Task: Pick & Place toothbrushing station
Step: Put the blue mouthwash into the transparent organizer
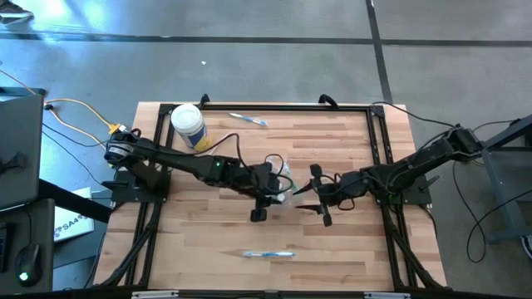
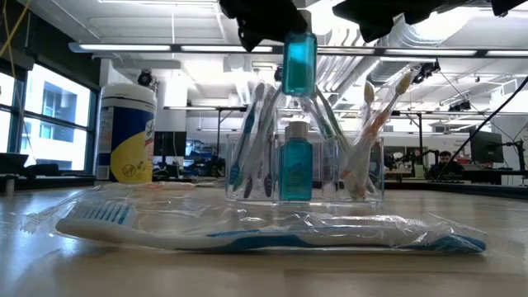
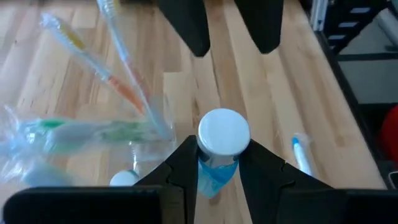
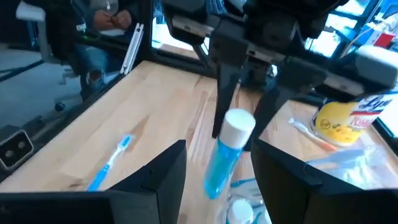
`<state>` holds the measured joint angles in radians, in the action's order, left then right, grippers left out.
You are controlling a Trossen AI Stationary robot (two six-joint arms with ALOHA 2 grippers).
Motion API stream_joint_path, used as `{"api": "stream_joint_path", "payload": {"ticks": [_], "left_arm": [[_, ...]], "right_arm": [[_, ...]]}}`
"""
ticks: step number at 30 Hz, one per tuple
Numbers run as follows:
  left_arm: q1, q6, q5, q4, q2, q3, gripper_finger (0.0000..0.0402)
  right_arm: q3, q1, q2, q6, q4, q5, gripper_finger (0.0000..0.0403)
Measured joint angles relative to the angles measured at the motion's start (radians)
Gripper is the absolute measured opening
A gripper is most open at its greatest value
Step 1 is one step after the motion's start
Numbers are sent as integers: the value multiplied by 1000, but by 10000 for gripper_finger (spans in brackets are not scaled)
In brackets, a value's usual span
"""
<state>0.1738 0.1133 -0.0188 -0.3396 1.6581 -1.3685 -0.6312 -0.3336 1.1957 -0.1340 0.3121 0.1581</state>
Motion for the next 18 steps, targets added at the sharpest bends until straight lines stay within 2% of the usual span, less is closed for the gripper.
{"api": "stream_joint_path", "payload": {"ticks": [5, 12, 18], "left_arm": [[1, -40, 12, 44, 0, 0, 87], [3, -107, 9, 132, 0, 0, 87], [3, -128, -50, 130, 0, 0, 87]], "right_arm": [[0, 7, 1, 5, 21, 1, 174], [0, 35, 7, 133, 24, 45, 174], [0, 42, 7, 219, 17, 20, 174]]}}
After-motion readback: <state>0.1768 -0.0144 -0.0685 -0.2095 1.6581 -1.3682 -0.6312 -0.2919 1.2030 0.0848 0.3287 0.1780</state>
